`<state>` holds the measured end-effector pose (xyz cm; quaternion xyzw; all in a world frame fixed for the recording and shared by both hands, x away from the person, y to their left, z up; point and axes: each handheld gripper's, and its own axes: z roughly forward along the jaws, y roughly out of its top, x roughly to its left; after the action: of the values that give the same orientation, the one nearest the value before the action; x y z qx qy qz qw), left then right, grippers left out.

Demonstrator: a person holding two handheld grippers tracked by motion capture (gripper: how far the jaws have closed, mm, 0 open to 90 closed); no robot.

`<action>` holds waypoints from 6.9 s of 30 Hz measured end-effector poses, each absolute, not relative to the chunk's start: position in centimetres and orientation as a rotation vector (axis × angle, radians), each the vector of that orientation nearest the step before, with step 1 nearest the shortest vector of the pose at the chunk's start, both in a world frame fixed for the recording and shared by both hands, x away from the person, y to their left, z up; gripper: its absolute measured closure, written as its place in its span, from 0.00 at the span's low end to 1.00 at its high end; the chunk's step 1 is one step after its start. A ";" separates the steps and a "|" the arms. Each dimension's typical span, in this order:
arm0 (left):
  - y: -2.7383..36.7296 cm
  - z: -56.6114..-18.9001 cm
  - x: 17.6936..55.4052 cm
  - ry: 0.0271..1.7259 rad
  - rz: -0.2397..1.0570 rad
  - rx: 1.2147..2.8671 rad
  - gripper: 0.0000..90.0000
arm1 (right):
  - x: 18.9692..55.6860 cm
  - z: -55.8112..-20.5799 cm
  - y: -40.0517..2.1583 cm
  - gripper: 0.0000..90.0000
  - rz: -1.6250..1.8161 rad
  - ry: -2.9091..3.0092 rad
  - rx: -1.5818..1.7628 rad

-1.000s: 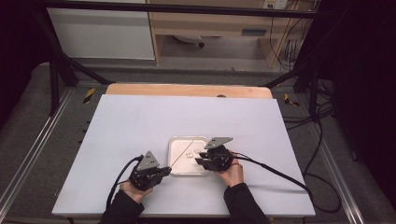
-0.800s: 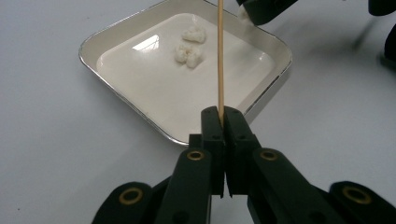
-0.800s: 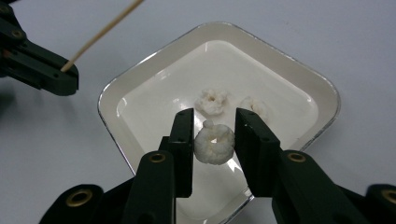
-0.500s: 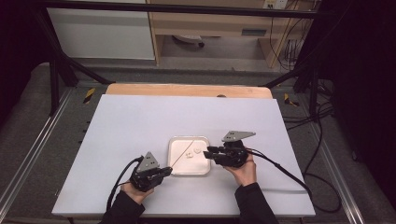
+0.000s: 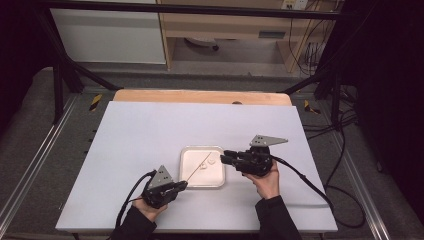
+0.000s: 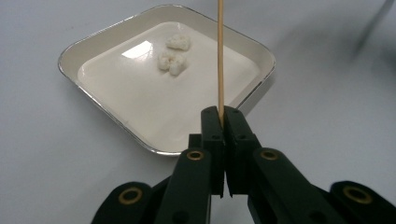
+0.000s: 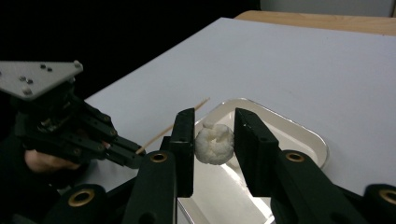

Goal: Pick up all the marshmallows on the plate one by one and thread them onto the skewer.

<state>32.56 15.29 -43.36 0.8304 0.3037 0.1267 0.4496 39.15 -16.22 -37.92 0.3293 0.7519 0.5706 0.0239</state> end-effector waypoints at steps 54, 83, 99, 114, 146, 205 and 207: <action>14.1 -43.6 32.2 0.741 0.288 2.020 0.98 | 39.7 -41.7 -11.8 0.81 1.947 2.475 1.075; 15.2 -43.3 32.6 0.781 0.290 1.995 0.98 | 38.7 -40.8 -11.9 0.28 1.681 2.452 0.953; 16.4 -43.1 33.0 0.800 0.296 1.990 0.97 | 39.5 -41.0 -12.7 0.06 1.408 2.487 0.955; 16.5 -43.1 33.2 0.800 0.291 1.994 0.97 | 42.0 -41.7 -12.6 0.03 1.295 2.469 0.961; 16.3 -43.2 33.2 0.789 0.288 2.005 0.97 | 44.8 -45.1 -10.4 0.67 1.217 2.554 0.865; 15.8 -43.1 32.6 0.749 0.281 2.003 0.97 | 40.7 -37.3 -16.1 0.83 1.717 2.391 0.973; 15.7 -43.2 32.6 0.744 0.281 2.003 0.97 | 40.6 -37.1 -16.2 0.83 1.751 2.378 0.977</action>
<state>32.62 15.72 -43.15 0.8187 0.3041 0.1147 0.4735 40.60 -16.19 -37.12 0.3142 0.7644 0.5628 0.0158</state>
